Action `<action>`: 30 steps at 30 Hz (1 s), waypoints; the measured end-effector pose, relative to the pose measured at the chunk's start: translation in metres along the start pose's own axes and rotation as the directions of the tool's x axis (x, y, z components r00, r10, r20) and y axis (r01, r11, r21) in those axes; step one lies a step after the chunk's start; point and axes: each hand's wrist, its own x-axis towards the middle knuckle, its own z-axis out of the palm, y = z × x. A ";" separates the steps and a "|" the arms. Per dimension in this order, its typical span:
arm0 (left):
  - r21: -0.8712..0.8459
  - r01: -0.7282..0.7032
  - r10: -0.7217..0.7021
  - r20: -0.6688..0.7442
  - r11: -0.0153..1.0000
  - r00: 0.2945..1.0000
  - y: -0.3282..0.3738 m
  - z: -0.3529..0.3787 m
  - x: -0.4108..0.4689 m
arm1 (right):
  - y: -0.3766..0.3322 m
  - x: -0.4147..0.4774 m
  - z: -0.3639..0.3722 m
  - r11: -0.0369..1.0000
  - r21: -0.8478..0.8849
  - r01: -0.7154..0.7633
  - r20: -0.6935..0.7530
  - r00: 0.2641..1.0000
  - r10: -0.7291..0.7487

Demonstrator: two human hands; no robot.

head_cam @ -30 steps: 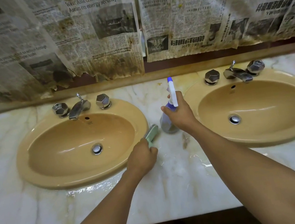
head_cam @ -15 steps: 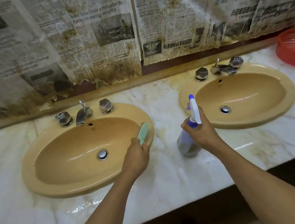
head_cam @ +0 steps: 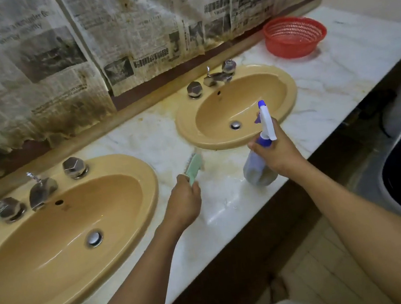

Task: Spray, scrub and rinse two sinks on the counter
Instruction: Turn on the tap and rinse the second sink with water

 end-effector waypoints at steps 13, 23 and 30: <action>-0.022 -0.076 0.076 0.020 0.997 0.997 0.162 0.138 0.049 | 0.078 0.065 -0.173 1.000 0.016 -0.024 -0.092 0.995 0.026; -0.034 -0.092 0.093 0.019 0.995 0.995 0.279 0.206 0.128 | 0.122 0.157 -0.289 1.000 0.024 -0.010 -0.108 0.994 0.013; -0.037 -0.133 0.131 -0.042 0.990 0.990 0.348 0.249 0.228 | 0.143 0.261 -0.353 0.999 0.019 0.043 -0.108 0.993 -0.041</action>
